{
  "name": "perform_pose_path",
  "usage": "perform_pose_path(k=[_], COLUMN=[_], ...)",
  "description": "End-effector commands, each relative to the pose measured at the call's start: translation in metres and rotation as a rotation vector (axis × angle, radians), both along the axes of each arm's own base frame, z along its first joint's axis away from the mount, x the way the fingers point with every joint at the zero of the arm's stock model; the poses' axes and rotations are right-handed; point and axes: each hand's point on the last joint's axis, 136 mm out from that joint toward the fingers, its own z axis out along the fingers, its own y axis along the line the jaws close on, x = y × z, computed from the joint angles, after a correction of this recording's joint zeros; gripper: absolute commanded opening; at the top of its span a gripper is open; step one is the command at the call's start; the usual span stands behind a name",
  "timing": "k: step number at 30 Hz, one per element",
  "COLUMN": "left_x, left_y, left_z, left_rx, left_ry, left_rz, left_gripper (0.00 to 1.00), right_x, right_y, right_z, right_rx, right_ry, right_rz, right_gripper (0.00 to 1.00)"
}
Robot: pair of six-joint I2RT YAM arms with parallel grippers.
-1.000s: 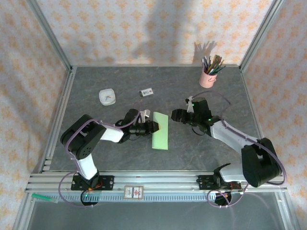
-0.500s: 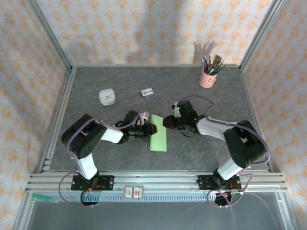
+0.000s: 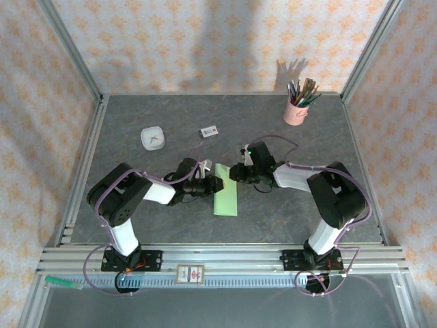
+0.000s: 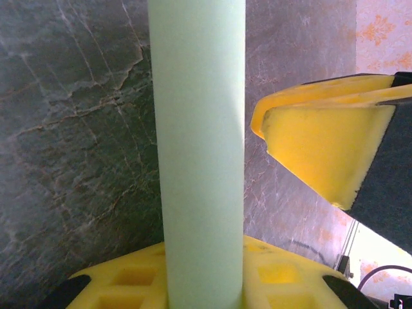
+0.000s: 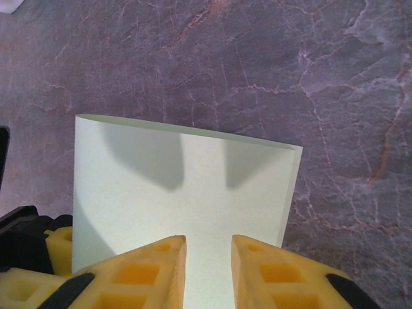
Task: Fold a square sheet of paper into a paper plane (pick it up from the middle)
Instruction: Hold the square sheet of paper at the center of the table.
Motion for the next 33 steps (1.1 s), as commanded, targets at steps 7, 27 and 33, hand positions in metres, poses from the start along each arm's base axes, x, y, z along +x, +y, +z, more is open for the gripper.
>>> perform_pose_path(k=[7,27,33], left_x=[-0.006,-0.011,-0.011], left_y=[0.023,0.038,0.039], left_z=[-0.038,-0.061,-0.063], left_rx=[0.148,0.261,0.269], left_ry=[0.072,0.117,0.122], left_rz=[0.034,0.060,0.057], left_gripper=[0.28,0.29,0.28], right_x=[0.002,0.018,0.008], right_y=[0.002,-0.021,-0.008], right_z=[-0.005,0.020,0.021], right_rx=[-0.010,-0.114,-0.039], right_ry=[-0.007,-0.104,-0.068], right_rz=[0.000,-0.090,-0.043], right_gripper=[0.23,0.24,0.22])
